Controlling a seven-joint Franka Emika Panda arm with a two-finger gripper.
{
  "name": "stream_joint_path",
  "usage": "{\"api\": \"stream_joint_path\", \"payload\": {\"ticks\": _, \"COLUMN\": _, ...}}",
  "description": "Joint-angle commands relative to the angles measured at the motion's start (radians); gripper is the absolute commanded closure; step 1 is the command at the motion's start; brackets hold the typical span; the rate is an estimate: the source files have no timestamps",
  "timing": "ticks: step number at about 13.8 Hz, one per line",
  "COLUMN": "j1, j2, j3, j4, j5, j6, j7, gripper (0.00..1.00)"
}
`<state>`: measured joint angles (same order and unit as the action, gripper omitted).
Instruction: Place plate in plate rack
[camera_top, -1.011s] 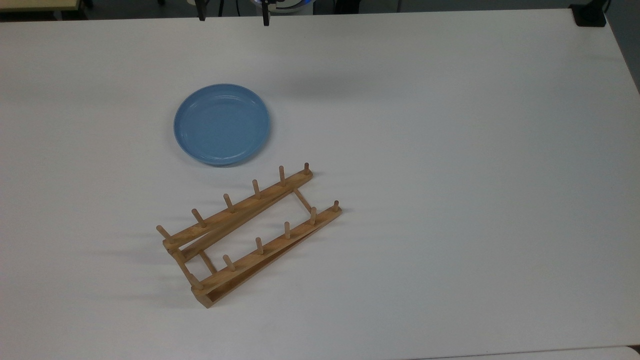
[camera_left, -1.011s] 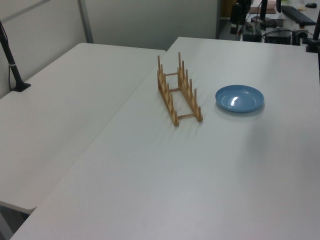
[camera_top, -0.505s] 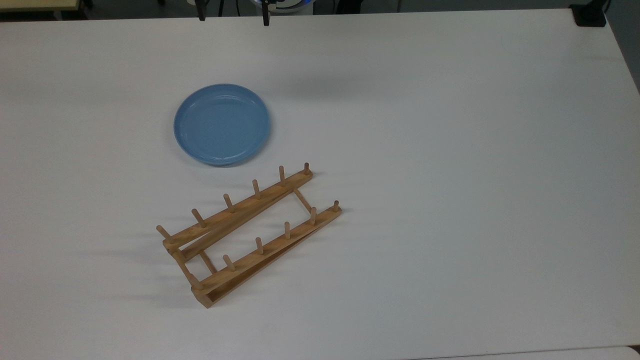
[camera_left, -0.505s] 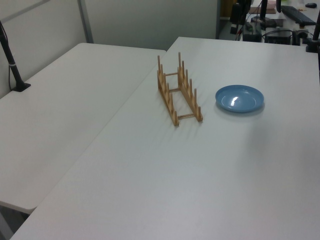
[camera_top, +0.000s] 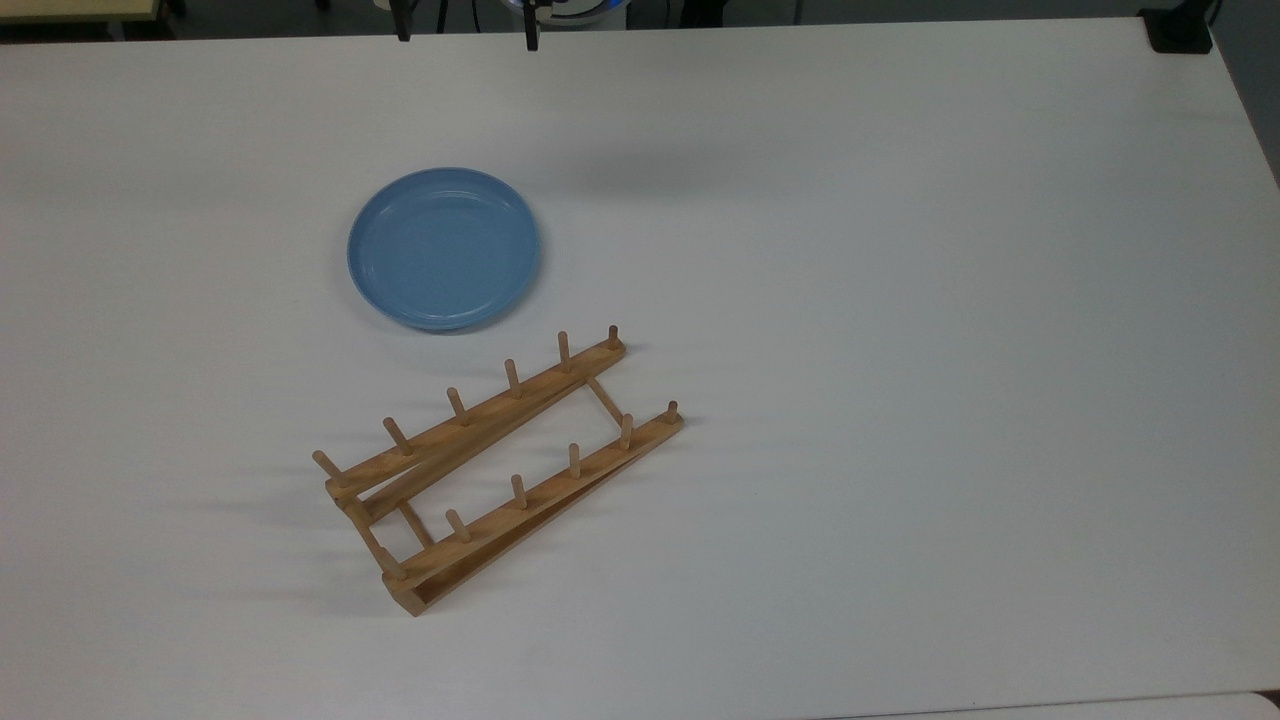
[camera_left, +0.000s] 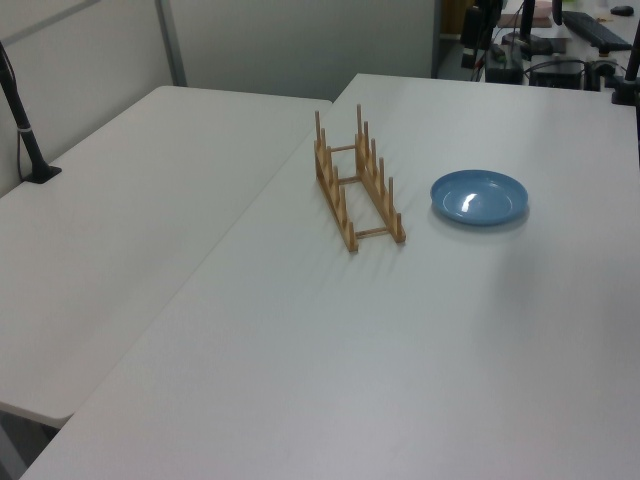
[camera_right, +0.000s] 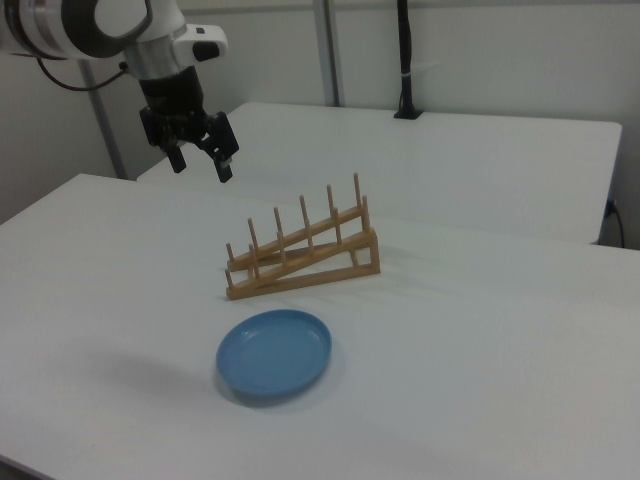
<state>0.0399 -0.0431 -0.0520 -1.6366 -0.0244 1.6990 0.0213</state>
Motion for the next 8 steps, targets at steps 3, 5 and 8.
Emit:
{"api": "stream_joint_path", "payload": {"ticks": 3, "j1": -0.034, "j2": -0.012, "j3": -0.012, "j4": -0.022, "j5": -0.015, "j6": -0.157, "j7": -0.349, "gripper": 0.0}}
{"api": "stream_joint_path", "payload": {"ticks": 5, "j1": -0.098, "j2": 0.003, "j3": -0.012, "j4": -0.057, "j5": -0.022, "j6": -0.127, "j7": -0.388, "gripper": 0.0}}
{"api": "stream_joint_path", "payload": {"ticks": 8, "j1": -0.204, "j2": 0.055, "j3": -0.012, "j4": -0.123, "j5": -0.032, "j6": 0.034, "j7": -0.412, "gripper": 0.0}}
